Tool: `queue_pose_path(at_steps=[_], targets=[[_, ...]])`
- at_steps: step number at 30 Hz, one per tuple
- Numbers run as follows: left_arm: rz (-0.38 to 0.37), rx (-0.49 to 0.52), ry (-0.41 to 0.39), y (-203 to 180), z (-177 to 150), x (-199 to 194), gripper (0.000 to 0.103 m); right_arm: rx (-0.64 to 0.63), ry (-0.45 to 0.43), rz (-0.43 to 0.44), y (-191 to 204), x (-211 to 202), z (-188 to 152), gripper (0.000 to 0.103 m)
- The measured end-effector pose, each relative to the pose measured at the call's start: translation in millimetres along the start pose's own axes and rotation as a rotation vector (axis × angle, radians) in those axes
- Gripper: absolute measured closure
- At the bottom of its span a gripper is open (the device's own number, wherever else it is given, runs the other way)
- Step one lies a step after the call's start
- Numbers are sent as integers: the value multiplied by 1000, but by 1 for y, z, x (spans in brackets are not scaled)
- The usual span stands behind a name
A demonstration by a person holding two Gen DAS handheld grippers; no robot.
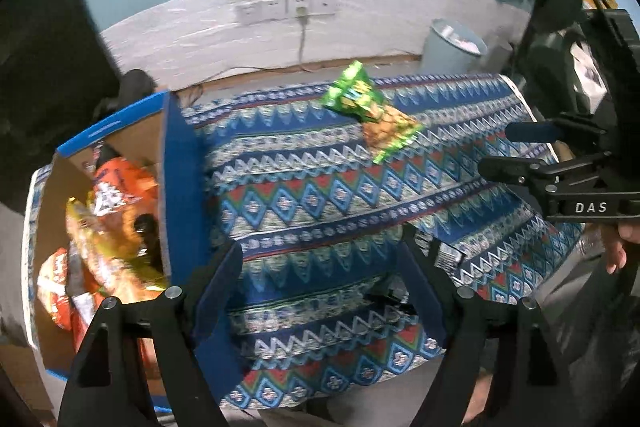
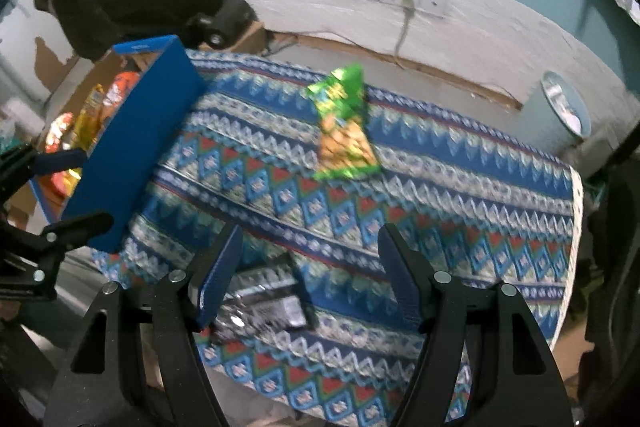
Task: Organize snacks
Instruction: 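Move the left tool to the black bag while the right tool approaches the green peanut bag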
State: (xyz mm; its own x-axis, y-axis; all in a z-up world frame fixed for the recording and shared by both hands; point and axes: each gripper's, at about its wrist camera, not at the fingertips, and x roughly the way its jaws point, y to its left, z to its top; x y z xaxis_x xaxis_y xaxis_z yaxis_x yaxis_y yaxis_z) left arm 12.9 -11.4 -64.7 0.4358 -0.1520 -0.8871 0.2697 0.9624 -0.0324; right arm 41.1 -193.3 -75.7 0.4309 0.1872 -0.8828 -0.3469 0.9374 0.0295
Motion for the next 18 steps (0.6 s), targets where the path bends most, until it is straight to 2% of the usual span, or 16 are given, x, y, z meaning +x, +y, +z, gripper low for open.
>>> queue_pose_path(at_steps=[3, 5, 13, 18], targets=[[-38, 35, 22, -17, 0, 9, 21, 18, 18, -14, -12, 2, -9, 32], [-63, 61, 36, -28, -1, 14, 16, 28, 28, -20, -19, 2, -15, 32], [-86, 211, 114, -71, -11, 47, 16, 85, 87, -50, -45, 17, -40, 32], [-152, 242, 166, -87, -15, 66, 16, 110, 132, -58, -57, 33, -51, 32]])
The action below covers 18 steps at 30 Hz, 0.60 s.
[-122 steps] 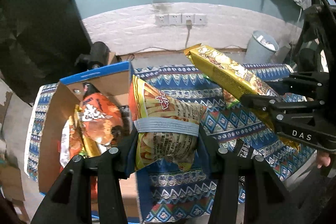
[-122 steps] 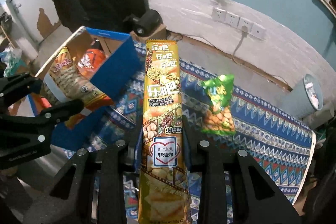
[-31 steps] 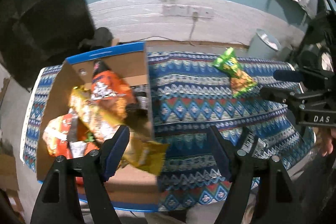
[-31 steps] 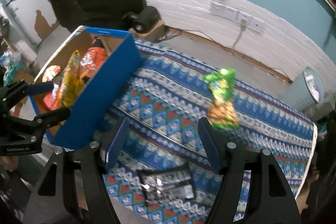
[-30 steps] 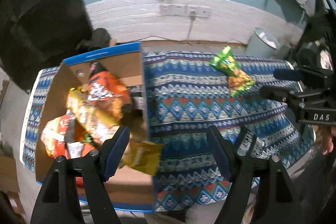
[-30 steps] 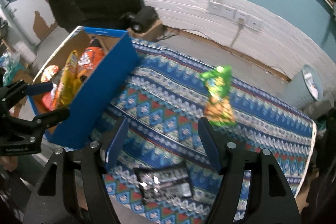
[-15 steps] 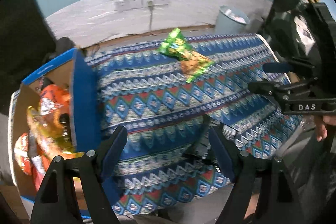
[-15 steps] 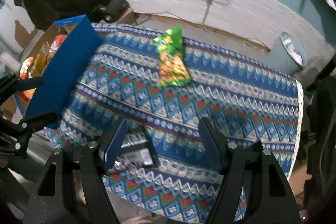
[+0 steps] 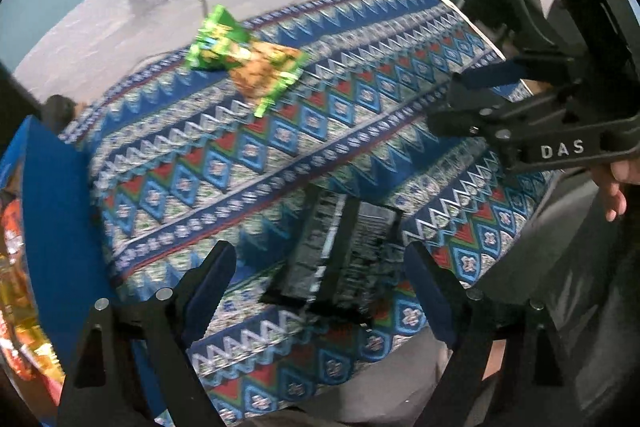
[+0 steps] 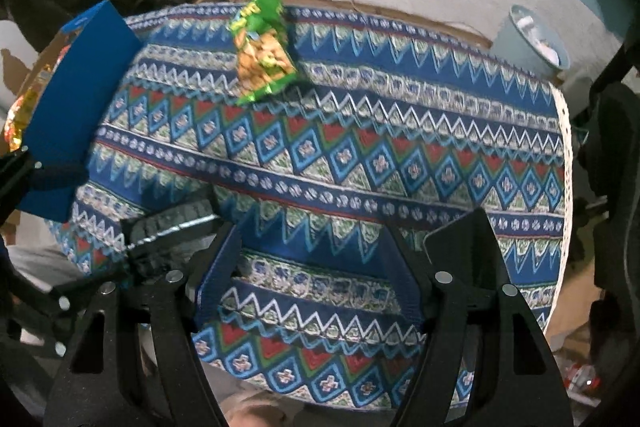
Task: Organize snacks
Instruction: 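Move the left tool to the black bag while the right tool approaches the green peanut bag, then grasp the black bag with the left tool while the right tool grasps the green peanut bag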
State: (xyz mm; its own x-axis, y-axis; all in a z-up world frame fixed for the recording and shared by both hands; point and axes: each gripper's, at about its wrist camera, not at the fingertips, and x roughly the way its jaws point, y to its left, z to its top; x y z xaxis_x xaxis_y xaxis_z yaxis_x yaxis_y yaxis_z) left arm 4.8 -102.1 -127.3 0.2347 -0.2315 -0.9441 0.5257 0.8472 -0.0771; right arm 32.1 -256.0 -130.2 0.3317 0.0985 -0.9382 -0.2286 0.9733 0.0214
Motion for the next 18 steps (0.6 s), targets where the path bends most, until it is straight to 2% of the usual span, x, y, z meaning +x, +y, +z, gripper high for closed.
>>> queue_pose_path(at_steps=[5, 11, 18], targets=[[-77, -8, 66, -6, -1, 23, 16, 31, 4, 5, -11, 2, -1, 32], [-53, 24, 125, -10, -5, 51, 16, 41, 6, 12, -15, 5, 2, 32], [-56, -3, 151, -5, -5, 72, 16, 37, 17, 16, -15, 12, 5, 32]])
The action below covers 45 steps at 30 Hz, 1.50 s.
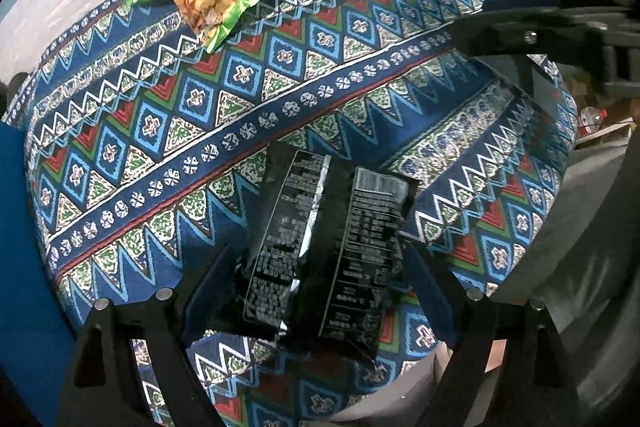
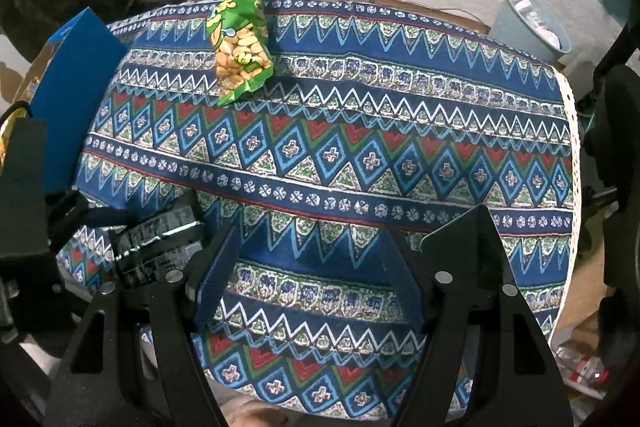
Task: Organize snacks
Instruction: 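Grasp the black bag with the left tool while the right tool grasps the green peanut bag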
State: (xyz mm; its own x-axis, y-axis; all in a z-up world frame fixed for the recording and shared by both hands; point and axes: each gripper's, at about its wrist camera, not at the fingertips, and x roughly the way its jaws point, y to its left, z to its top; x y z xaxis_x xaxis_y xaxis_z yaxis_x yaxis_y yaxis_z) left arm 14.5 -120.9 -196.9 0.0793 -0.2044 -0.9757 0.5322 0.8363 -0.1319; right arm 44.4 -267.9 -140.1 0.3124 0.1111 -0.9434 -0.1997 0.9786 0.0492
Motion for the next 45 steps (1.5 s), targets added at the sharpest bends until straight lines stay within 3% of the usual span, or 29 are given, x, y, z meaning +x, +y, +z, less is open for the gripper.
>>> queue_pose_path(at_steps=[3, 4, 7, 9, 17, 28, 45], targets=[[-2, -5, -6, 0, 0, 5, 20, 0, 3, 0, 0, 2, 2, 32], [-1, -2, -7, -1, 0, 6, 29, 1, 4, 0, 0, 3, 2, 32], [-10, -2, -20, 0, -1, 5, 42, 2, 5, 3, 0, 5, 5, 32], [3, 7, -31, 0, -1, 2, 44, 2, 6, 5, 0, 6, 6, 32], [60, -20, -66, 21, 4, -15, 45, -7, 9, 6, 5, 11, 14, 32], [173, -177, -150, 85, 18, -45, 45, -29, -23, 23, 21, 18, 38, 32], [254, -352, -243, 140, 44, -61, 45, -117, -88, 63, 50, 49, 120, 32]])
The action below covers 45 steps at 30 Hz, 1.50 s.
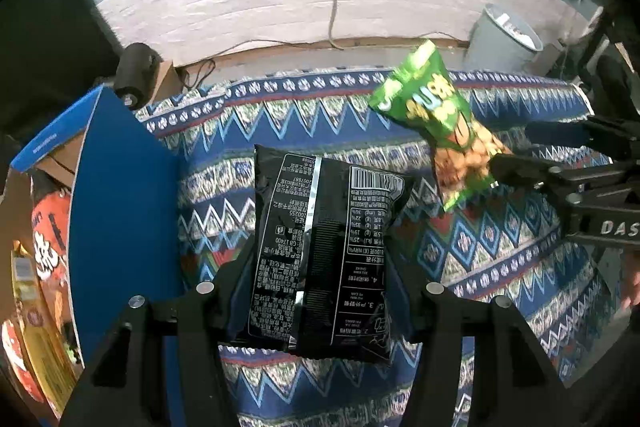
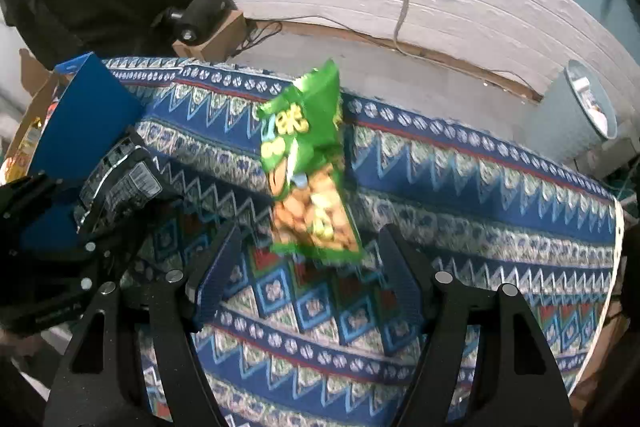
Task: Organize snacks
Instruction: 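Grasp the black bag with the left tool while the right tool grasps the green peanut bag, then lift both held bags and carry them over the cardboard box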
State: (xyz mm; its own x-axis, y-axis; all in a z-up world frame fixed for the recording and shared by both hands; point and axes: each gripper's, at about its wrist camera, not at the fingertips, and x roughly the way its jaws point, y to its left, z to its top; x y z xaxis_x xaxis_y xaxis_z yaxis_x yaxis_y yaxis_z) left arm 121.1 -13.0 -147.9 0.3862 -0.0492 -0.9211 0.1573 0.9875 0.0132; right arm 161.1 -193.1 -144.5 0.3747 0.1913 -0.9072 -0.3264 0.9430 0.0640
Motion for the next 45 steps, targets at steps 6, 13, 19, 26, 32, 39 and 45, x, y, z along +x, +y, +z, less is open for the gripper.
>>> queue_pose_path(at_steps=[6, 13, 19, 26, 32, 39, 45], targets=[[-2, -36, -8, 7, 10, 4, 45, -8, 21, -11, 3, 21, 19, 32], [-15, -76, -4, 19, 14, 8, 45, 0, 68, -43, 6, 52, 25, 32], [-22, -88, -10, 22, 13, 4, 45, 1, 82, -50, 4, 65, 20, 52], [-16, -84, -22, 23, 9, -3, 45, 17, 64, -46, 2, 56, 13, 60], [-9, -89, -38, 23, 5, -13, 45, 23, 28, -27, 7, 36, 11, 60], [-2, -88, -71, 21, 0, -30, 45, 13, -9, -15, 20, 6, 5, 60], [0, -92, -111, 23, -5, -49, 45, 11, -36, -7, 31, -20, -4, 60]])
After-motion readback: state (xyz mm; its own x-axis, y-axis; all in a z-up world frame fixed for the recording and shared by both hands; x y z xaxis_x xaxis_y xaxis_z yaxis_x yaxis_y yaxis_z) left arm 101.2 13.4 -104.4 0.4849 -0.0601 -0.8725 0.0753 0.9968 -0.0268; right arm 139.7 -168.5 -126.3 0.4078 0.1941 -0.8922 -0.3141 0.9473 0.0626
